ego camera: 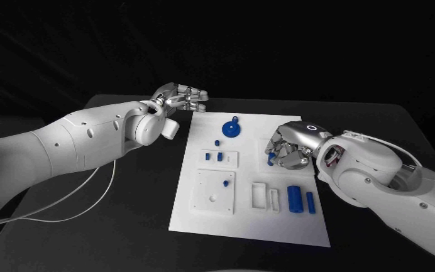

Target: Assemble the parts on the task board

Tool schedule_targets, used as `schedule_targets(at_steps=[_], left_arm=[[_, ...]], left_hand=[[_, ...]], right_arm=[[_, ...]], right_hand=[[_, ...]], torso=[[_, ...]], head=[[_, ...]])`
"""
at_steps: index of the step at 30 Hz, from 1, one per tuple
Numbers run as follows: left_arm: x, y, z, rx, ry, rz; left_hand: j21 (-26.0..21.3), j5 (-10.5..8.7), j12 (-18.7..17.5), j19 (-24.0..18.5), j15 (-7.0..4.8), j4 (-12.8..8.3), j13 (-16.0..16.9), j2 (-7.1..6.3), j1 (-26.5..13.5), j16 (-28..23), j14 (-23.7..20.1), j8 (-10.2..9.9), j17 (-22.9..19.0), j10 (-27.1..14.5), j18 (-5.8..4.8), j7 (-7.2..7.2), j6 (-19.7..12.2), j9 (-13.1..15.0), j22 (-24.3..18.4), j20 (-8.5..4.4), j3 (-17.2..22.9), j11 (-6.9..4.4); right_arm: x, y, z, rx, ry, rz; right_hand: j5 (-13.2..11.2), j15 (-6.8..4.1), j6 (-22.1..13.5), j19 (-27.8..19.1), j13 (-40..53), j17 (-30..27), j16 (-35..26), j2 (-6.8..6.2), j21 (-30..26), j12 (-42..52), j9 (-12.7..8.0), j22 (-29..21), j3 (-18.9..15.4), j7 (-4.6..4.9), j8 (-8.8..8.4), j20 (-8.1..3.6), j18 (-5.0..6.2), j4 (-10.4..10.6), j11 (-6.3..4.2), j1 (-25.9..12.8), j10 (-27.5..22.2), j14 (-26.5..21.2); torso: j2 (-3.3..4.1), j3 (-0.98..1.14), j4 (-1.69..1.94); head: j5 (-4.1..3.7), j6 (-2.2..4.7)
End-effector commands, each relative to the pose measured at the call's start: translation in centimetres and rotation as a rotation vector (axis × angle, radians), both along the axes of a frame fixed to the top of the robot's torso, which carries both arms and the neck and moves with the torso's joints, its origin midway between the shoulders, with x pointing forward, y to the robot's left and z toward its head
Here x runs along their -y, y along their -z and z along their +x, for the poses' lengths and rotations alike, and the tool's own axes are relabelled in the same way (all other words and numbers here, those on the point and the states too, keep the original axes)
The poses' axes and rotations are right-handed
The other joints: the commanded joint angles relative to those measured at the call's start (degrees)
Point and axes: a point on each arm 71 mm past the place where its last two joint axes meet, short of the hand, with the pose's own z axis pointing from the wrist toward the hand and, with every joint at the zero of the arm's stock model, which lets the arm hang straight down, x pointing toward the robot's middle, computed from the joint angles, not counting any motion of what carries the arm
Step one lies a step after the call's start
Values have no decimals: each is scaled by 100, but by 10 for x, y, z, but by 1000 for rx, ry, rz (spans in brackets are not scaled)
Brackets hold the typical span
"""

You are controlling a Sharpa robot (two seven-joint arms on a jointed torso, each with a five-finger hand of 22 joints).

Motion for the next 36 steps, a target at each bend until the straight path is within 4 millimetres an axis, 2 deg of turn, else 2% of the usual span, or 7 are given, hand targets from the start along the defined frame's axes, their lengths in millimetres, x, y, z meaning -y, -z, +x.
schedule_targets(at_steps=[1,6,10,18,23,28,36], left_arm=[[2,0,0,2,15,-5],[2,0,1,3,13,-4],[1,1,1,3,11,-3],[0,3,3,8,2,1],[0,5,5,8,-4,5],[0,8,6,8,-7,7],[3,9,7,6,-4,7]], left_hand=[[31,-23,15,-20,1,-6,3,45,-12,-32,-33,-11,10,-19,26,23,-9,-2,-5,26,-21,-1],[31,-23,15,-20,1,-6,3,45,-12,-32,-33,-11,10,-19,26,23,-9,-2,-5,26,-21,-1],[31,-23,15,-20,1,-6,3,45,-12,-32,-33,-11,10,-19,26,23,-9,-2,-5,26,-21,-1],[31,-17,14,-12,1,-3,3,47,4,-32,-38,-12,12,-20,27,25,-12,-2,-49,26,-33,-1],[31,-17,14,-12,1,-3,3,47,4,-32,-38,-12,12,-20,27,25,-12,-2,-49,26,-33,-1],[31,-17,14,-12,1,-3,3,47,4,-32,-38,-12,12,-20,27,25,-12,-2,-49,26,-33,-1],[31,-17,14,-12,1,-3,3,47,4,-32,-38,-12,12,-20,27,25,-12,-2,-49,26,-33,-1]], right_arm=[[-5,-8,-1,28,-23,15],[-10,-20,-2,53,-43,25],[-17,-27,-4,69,-66,44],[-48,-36,-13,92,-152,128],[-72,-29,-23,81,-214,161],[-93,-20,-33,66,-268,177],[-114,-7,-46,28,-331,190]], right_hand=[[-43,-34,41,99,97,10,-34,58,-42,30,28,9,39,3,19,-53,61,1,-106,25,128,24],[-84,-34,42,107,96,16,-37,58,-60,29,30,20,43,3,19,-54,60,7,-106,39,127,26],[-113,-34,43,110,95,18,-42,59,-72,29,31,25,40,2,19,-54,59,13,-107,46,128,25],[-116,-36,44,131,94,18,-51,64,-92,30,32,30,20,3,20,-55,59,24,-108,58,132,36],[-95,-36,37,142,93,18,-57,74,-108,29,32,30,-2,3,20,-56,57,26,-107,63,129,42],[-89,-35,36,151,92,20,-59,86,-123,30,33,35,-18,4,19,-55,57,16,-108,66,130,47],[-73,-36,38,159,91,22,-63,93,-132,29,34,42,-32,3,19,-56,57,6,-108,59,131,51]], torso=[[-2,3,-1],[-1,6,2],[-1,-2,0],[-24,-11,0],[-70,-6,8],[-103,-21,13],[-111,-26,14]], head=[[6,0],[19,5],[30,4],[118,-4],[256,-51],[379,-104],[578,-190]])
